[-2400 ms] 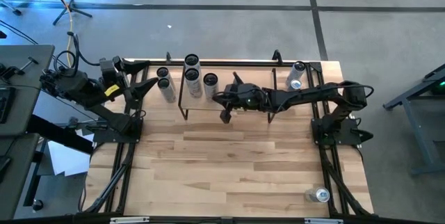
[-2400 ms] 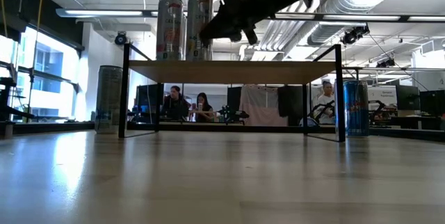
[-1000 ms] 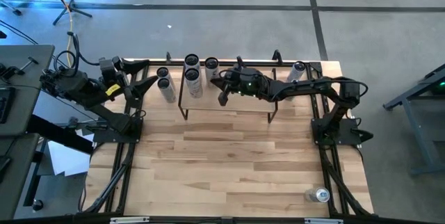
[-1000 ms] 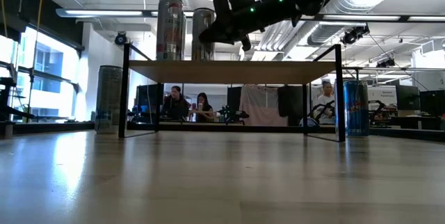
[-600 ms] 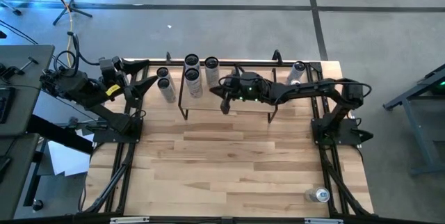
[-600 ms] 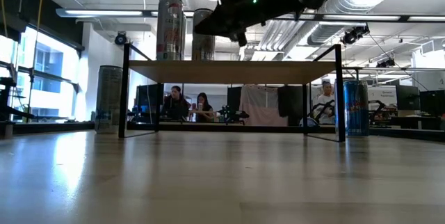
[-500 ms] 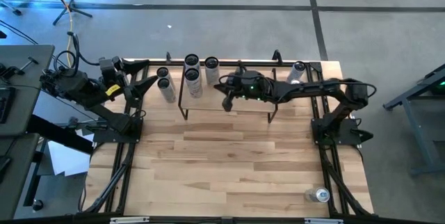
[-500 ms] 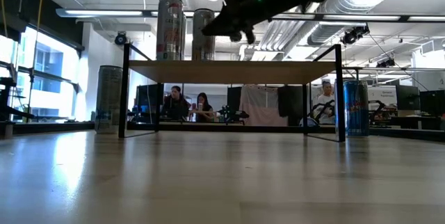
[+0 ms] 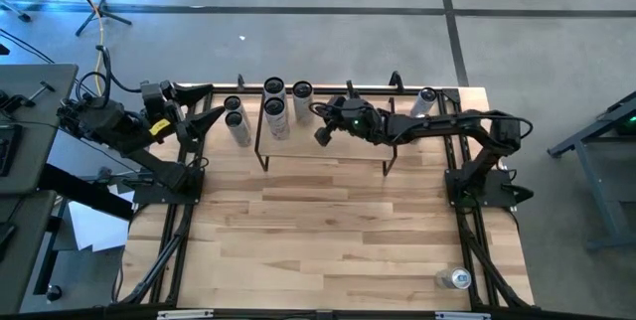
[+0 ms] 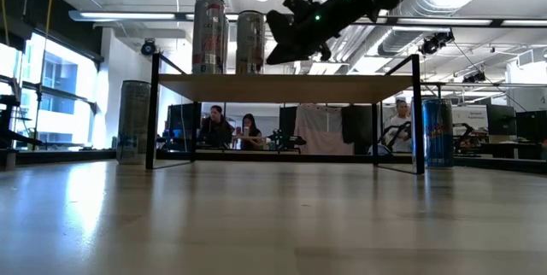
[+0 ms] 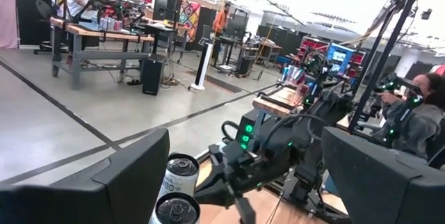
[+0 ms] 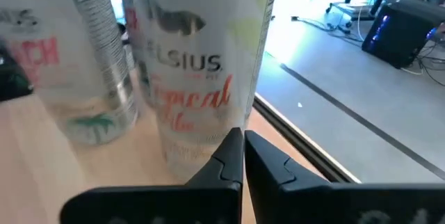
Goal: Place canned beverage on shelf
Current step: Put the bottom white yellow soda can on the shelf, then put the white yellow soda can on the shelf aligned with the other white yellow soda can
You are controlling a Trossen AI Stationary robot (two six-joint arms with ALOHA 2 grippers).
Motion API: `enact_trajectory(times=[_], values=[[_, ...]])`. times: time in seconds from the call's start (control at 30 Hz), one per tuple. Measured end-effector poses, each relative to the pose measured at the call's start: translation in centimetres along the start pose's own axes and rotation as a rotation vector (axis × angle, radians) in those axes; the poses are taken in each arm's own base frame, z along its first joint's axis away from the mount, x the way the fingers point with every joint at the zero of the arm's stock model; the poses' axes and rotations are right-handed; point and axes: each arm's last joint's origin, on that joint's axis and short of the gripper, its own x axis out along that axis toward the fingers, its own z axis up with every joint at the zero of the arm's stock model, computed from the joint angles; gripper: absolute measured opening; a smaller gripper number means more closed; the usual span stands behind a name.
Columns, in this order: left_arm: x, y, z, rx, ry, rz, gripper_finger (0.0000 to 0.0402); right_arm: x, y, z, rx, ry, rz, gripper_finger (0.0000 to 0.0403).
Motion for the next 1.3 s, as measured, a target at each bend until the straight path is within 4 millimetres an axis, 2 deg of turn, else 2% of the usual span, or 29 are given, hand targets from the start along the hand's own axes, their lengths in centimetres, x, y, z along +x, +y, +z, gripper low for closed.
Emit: enact_trajectory(times=[0.13,0.5,1.07,1.17,1.3], values=[[0.0,0.0,0.0,-0.006,-0.003,-0.001,0.0344,0.6,0.2,-0.4,0.005,-0.011,0.01,0.0],[0.0,0.0,0.0,-0.019,-0.002,-0.001,0.0344,0.6,0.4,-0.4,0.03,-0.011,0.029,0.0],[0.0,0.0,0.0,-0.026,-0.002,-0.002,0.0344,0.6,0.4,0.4,0.047,-0.088,0.086,0.0],[0.0,0.0,0.0,-0.032,-0.002,-0.002,0.0344,-0.1,0.1,0.8,0.011,-0.073,0.034,0.0],[-0.1,0.0,0.0,-0.036,0.004,-0.031,0.0344,-2.1,-1.1,2.0,-0.008,-0.04,-0.009,0.0]])
